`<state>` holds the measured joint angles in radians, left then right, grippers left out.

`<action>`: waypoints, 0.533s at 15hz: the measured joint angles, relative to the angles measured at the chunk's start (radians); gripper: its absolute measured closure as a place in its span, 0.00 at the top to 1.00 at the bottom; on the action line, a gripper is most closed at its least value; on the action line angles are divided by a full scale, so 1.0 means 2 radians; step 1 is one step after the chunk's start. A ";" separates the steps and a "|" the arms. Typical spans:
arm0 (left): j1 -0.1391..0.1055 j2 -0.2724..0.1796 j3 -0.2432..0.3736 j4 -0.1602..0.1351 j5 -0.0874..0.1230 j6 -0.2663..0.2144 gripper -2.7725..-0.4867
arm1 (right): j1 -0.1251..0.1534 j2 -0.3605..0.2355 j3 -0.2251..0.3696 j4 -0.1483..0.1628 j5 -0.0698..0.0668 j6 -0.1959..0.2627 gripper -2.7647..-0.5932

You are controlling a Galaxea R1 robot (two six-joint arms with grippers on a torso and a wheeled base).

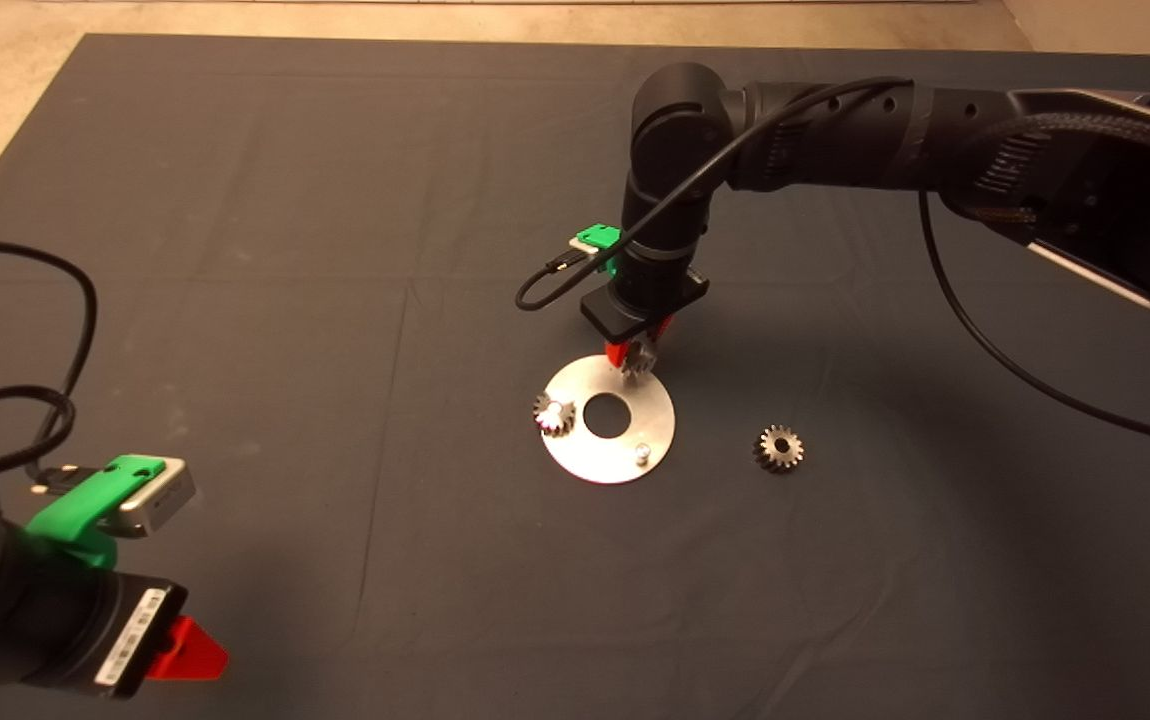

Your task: Install three planetary gears onto the carrier pins

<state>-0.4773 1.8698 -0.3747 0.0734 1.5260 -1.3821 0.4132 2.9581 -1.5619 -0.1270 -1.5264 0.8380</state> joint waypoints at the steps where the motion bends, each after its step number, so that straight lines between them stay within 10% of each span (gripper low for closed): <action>1: 0.000 0.000 0.000 0.000 0.000 0.000 0.74 | 0.000 0.000 0.000 0.000 0.000 0.000 0.22; 8: 0.000 0.000 0.000 -0.001 0.000 0.000 0.74 | 0.000 0.000 0.001 0.000 0.000 0.000 0.22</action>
<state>-0.4774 1.8698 -0.3747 0.0711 1.5260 -1.3821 0.4132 2.9581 -1.5606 -0.1274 -1.5264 0.8381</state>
